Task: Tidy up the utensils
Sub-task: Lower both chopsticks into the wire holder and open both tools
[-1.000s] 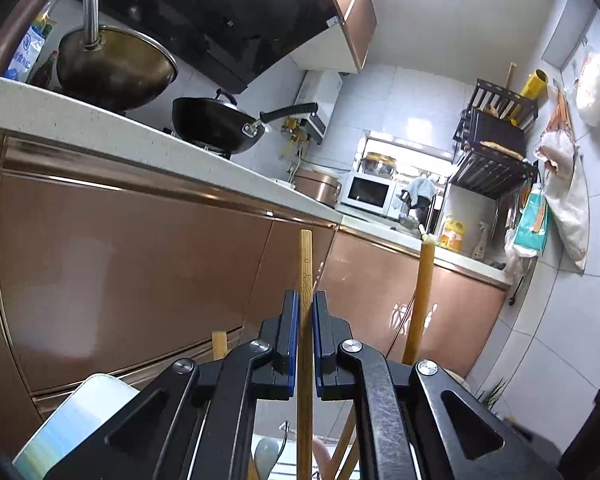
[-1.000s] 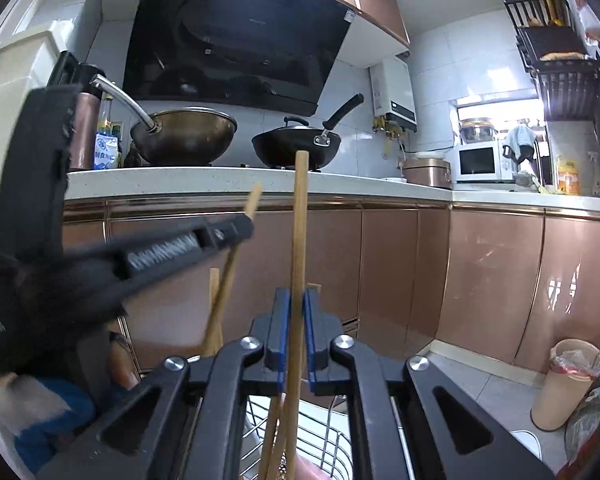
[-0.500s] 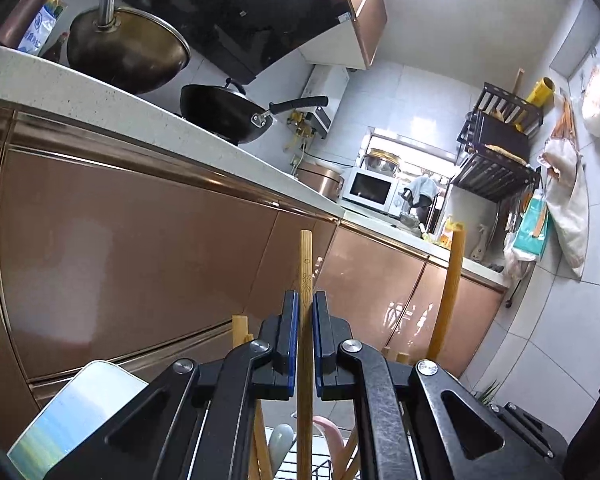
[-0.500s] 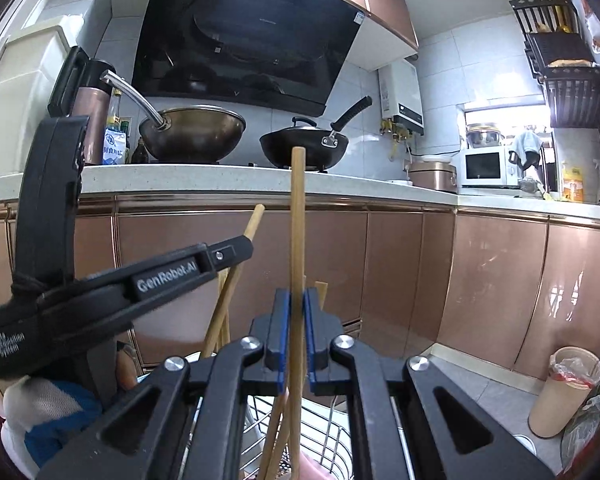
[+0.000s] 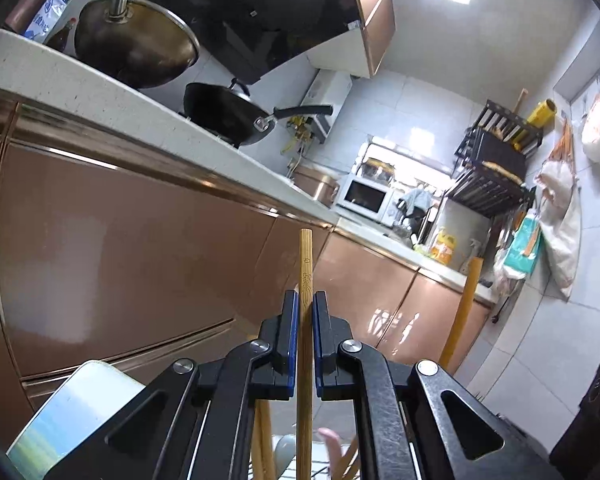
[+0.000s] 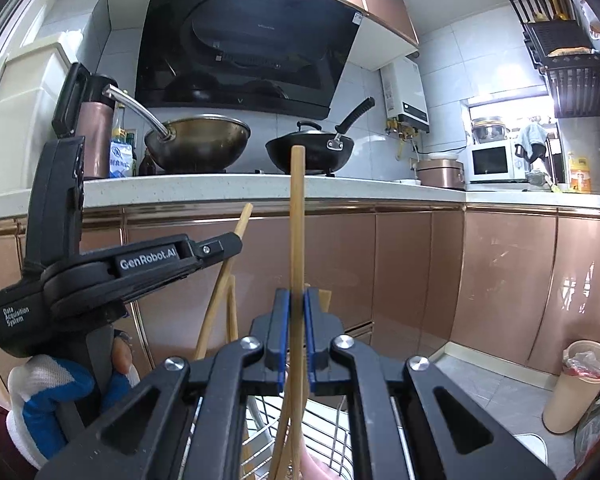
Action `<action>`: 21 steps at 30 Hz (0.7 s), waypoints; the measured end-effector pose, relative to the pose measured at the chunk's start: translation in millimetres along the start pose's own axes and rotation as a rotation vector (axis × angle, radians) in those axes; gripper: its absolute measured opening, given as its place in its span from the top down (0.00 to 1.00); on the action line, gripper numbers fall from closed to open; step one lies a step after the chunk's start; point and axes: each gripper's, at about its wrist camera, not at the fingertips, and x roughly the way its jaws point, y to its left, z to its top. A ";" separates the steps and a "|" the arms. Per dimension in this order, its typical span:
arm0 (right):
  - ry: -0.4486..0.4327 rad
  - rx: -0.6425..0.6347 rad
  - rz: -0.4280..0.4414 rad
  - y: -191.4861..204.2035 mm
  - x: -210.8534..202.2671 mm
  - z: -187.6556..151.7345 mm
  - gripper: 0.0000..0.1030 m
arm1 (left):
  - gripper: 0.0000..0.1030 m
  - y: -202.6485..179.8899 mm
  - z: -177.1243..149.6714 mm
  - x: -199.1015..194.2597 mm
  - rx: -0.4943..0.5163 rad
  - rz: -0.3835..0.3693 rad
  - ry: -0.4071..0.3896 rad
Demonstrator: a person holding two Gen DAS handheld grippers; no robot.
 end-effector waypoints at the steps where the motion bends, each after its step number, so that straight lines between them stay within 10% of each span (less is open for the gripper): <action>1: -0.003 0.001 0.003 -0.4 -0.5 1.2 0.93 | 0.94 -0.8 2.1 -1.0 -0.004 -0.014 -0.005; 21: -0.021 0.001 0.002 -6.6 -1.0 3.5 0.93 | 0.94 -6.0 8.7 18.1 -0.009 0.009 -0.075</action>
